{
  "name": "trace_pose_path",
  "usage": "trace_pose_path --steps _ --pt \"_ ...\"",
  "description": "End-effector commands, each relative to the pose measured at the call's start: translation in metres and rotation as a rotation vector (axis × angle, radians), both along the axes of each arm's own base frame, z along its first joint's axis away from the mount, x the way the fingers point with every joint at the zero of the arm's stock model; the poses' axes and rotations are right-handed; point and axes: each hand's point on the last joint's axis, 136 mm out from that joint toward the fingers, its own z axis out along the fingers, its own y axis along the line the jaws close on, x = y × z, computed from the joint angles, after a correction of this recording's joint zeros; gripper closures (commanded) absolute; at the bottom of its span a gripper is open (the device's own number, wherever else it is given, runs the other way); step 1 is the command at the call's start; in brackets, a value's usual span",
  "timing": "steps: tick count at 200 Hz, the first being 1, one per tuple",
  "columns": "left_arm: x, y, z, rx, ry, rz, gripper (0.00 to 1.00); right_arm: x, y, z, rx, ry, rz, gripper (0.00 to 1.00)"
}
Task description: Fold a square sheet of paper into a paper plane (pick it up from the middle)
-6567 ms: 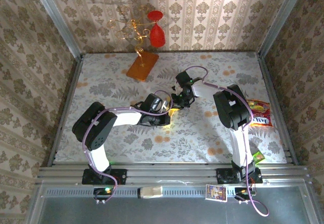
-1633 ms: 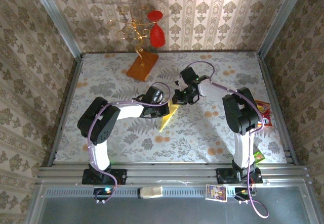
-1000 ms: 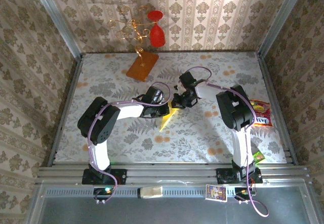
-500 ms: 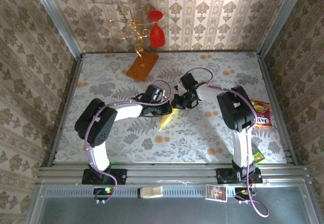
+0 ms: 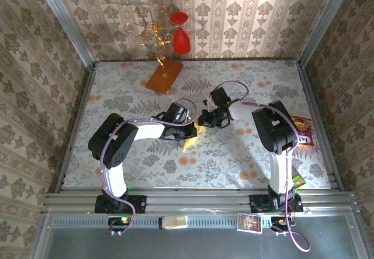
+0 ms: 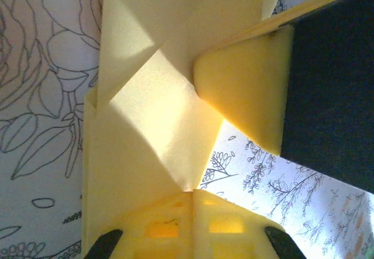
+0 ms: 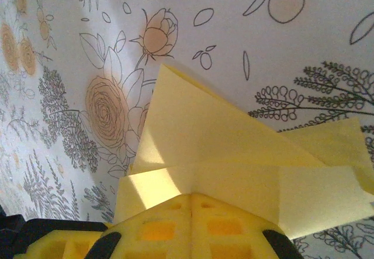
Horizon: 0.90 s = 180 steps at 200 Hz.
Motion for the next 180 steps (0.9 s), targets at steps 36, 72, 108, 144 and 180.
trace_pose_path --steps 36,72,108,144,180 --pt "-0.021 0.025 -0.030 0.061 0.099 0.029 1.00 -0.010 -0.006 0.000 -0.020 0.023 -0.017 0.94" --pt "-0.020 0.024 -0.029 0.045 0.097 0.024 1.00 -0.007 0.002 0.041 0.060 -0.086 0.004 0.90" --pt "-0.019 0.022 -0.028 0.026 0.096 0.017 1.00 -0.019 0.006 0.024 0.064 -0.053 0.000 0.90" --pt "-0.020 0.024 -0.029 0.022 0.101 0.015 1.00 -0.020 0.016 0.014 0.077 -0.024 0.015 0.91" --pt "-0.022 0.026 -0.032 0.024 0.109 0.017 1.00 -0.012 0.016 0.006 0.058 -0.016 0.000 0.92"
